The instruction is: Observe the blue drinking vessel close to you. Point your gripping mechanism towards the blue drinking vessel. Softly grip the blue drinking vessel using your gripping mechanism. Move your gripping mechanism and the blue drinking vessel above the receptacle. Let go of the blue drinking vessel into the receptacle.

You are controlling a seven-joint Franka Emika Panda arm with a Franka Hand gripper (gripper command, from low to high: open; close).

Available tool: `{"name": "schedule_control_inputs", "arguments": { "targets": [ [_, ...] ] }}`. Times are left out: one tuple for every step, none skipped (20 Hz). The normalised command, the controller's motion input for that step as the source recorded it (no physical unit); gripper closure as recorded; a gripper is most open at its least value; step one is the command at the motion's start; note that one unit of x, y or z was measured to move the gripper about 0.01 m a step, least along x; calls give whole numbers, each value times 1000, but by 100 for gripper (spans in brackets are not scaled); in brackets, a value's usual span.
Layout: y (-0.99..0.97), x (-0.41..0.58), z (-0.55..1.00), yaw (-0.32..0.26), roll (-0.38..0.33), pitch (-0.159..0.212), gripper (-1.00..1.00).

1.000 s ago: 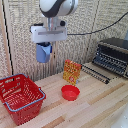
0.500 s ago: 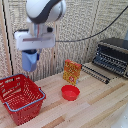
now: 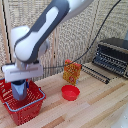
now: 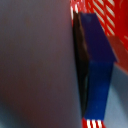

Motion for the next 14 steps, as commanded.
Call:
{"name": "schedule_control_inputs", "arguments": {
  "targets": [
    [209, 146, -94, 0, -50, 0, -100],
    [169, 123, 0, 0, -18, 0, -100],
    [131, 49, 0, 0, -4, 0, -100],
    [114, 37, 114, 0, -10, 0, -100],
    [31, 17, 303, 0, 0, 12, -100],
    [0, 74, 466, 0, 0, 72, -100],
    [0, 151, 554, -48, -19, 89, -100],
    [0, 100, 600, -68, 0, 89, -100],
    [23, 146, 643, -94, -3, 93, -100],
    [0, 117, 697, -121, 0, 96, -100],
    [0, 86, 763, -136, 0, 109, -100],
    [0, 66, 906, -121, 0, 104, -100],
    [0, 66, 977, -91, 3, 77, -100],
    [54, 154, 960, -116, 0, 86, -100]
  ]
}}
